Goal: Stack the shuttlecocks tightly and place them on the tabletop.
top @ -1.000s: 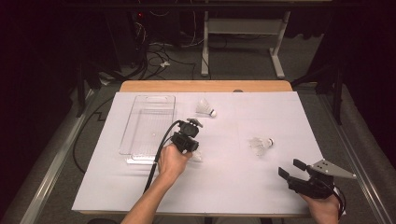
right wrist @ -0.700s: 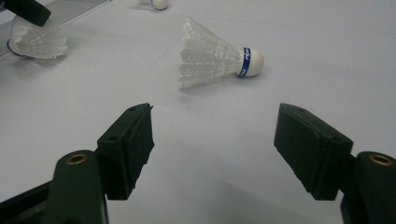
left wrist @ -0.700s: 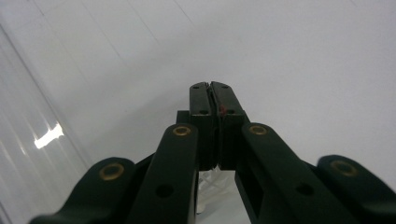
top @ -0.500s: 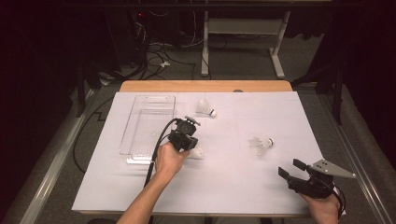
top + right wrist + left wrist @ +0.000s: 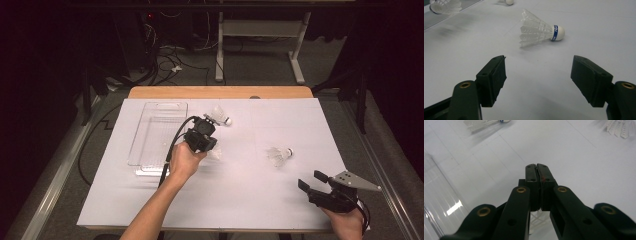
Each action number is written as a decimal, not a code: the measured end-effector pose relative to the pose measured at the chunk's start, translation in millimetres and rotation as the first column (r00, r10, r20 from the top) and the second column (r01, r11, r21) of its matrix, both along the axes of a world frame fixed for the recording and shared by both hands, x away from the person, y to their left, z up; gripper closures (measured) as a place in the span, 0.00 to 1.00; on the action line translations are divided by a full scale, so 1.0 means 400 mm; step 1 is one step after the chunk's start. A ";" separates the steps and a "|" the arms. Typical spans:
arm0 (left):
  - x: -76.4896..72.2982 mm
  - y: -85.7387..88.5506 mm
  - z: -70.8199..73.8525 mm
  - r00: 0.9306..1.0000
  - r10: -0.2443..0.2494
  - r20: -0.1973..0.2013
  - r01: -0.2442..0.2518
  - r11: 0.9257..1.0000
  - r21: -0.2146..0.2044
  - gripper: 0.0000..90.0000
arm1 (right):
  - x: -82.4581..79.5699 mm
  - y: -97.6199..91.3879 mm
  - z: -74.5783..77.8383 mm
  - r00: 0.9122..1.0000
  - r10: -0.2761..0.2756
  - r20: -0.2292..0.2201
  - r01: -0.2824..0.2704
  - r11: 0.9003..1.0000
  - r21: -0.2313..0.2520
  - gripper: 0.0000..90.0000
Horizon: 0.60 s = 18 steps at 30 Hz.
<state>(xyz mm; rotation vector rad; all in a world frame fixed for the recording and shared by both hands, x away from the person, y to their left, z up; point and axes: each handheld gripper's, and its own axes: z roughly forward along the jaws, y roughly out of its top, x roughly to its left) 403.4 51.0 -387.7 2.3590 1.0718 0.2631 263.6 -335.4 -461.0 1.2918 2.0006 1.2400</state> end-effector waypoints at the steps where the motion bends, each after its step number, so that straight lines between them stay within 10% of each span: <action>1: 0.005 0.000 0.000 1.000 -0.005 0.002 0.005 1.000 0.002 0.98 | 0.000 0.000 0.000 1.000 0.000 0.000 0.000 1.000 0.000 0.32; 18: 0.078 -0.014 -0.005 0.999 -0.038 0.014 0.038 0.999 0.020 0.97 | 0.002 0.002 -0.002 1.000 0.001 -0.006 -0.001 1.000 -0.007 0.32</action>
